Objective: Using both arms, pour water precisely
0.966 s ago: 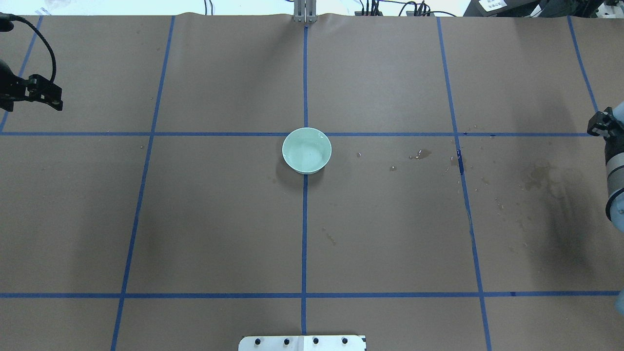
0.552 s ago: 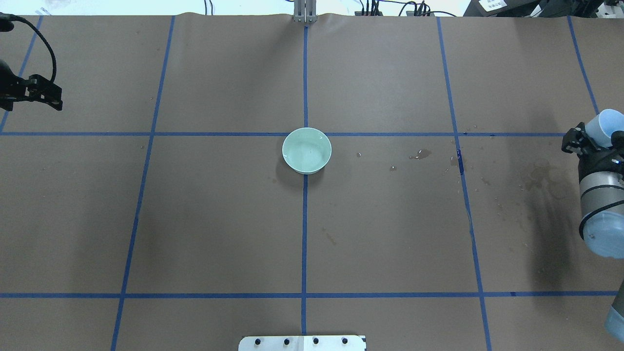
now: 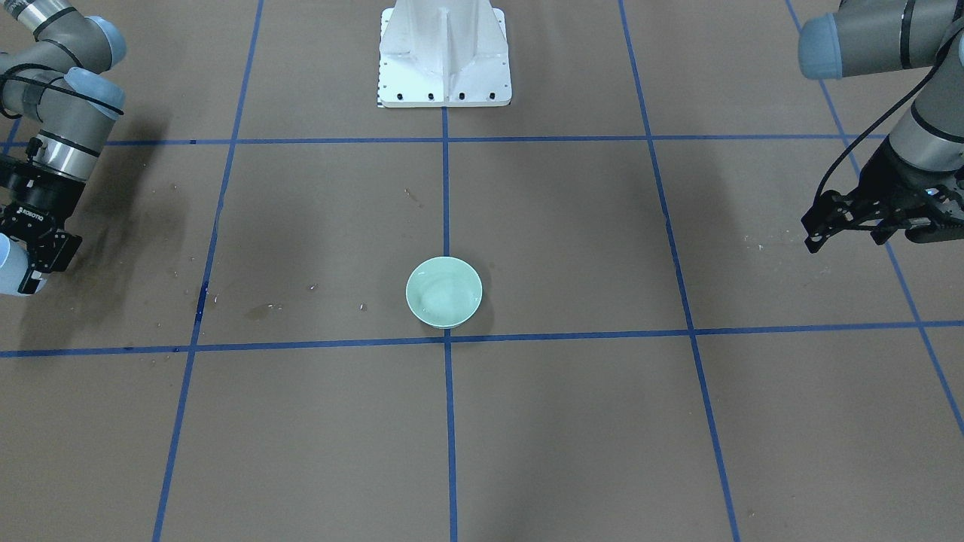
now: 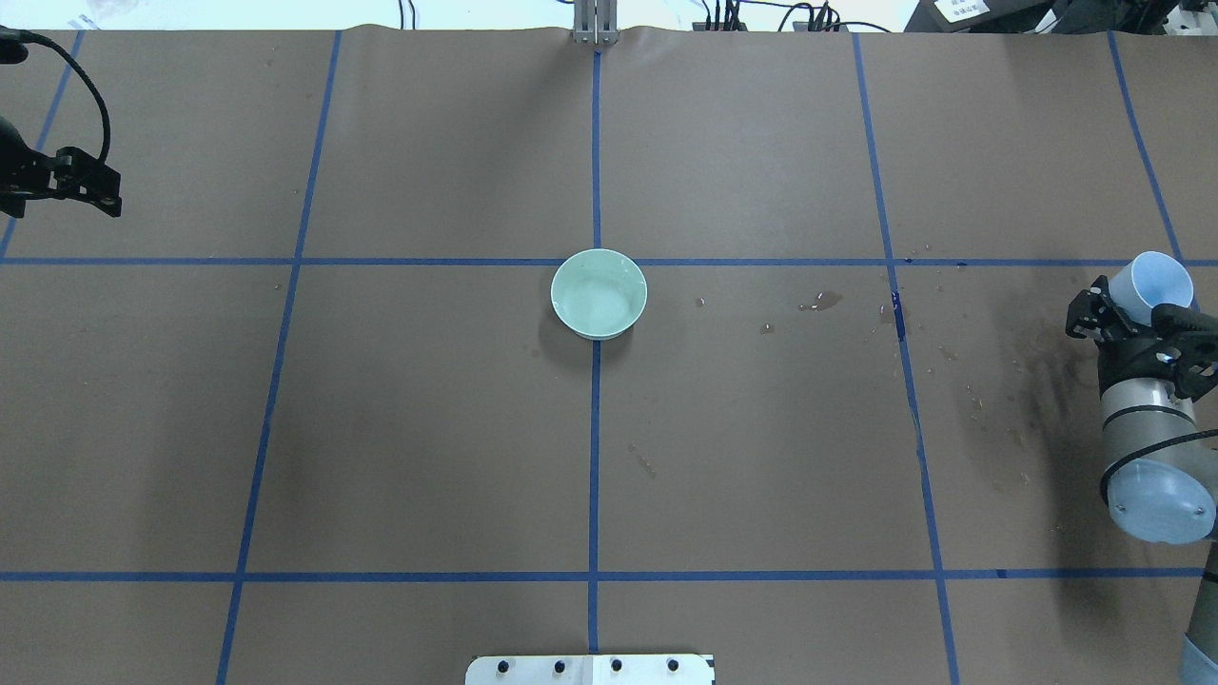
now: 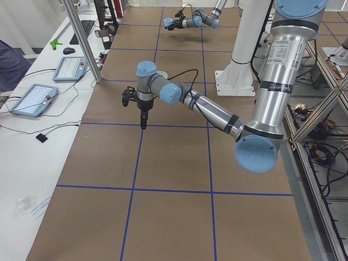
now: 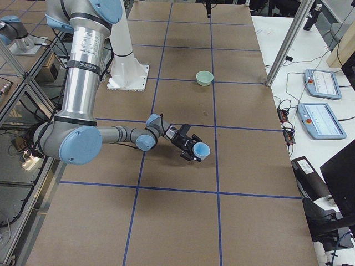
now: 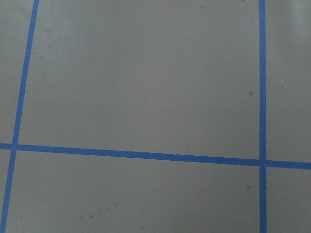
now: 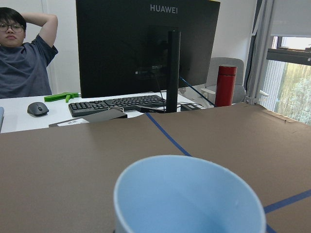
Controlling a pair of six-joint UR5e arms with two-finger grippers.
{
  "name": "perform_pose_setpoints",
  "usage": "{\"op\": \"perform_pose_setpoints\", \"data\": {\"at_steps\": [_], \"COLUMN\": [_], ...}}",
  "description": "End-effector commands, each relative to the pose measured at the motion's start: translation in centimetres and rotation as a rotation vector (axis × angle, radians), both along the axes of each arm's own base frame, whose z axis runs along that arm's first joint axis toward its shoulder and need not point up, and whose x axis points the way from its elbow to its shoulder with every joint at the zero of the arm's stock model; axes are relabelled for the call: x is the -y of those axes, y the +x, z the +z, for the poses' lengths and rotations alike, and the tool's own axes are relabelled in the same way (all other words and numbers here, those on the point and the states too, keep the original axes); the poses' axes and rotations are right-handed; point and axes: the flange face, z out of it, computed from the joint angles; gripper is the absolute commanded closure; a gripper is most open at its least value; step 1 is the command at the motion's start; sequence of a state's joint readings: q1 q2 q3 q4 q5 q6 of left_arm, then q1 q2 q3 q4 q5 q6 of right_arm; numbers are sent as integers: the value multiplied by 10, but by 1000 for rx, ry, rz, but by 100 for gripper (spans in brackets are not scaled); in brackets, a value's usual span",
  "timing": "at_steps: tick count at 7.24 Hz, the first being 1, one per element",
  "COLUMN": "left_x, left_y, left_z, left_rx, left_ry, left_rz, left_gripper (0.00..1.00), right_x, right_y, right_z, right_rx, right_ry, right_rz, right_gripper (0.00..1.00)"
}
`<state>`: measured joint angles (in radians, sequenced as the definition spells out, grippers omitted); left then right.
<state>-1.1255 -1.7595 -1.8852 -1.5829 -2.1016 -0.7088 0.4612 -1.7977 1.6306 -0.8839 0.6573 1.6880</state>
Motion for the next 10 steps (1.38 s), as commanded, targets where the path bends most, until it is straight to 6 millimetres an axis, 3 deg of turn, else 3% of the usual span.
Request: {"op": "perform_pose_setpoints", "data": {"at_steps": [1, 5, 10], "left_x": [0, 0, 0], "left_y": [1, 2, 2], "left_z": [1, -1, -1], "left_rx": [1, -1, 0], "left_ry": [-3, 2, 3], "left_rz": [1, 3, 4], "left_gripper": [0, 0, 0], "right_x": [-1, -5, -11], "right_y": [2, 11, 6], "right_z": [16, 40, 51], "right_rx": [-22, -46, -40], "right_ry": [-9, -29, -31], "right_rz": [6, 21, 23], "right_gripper": [100, 100, 100]}}
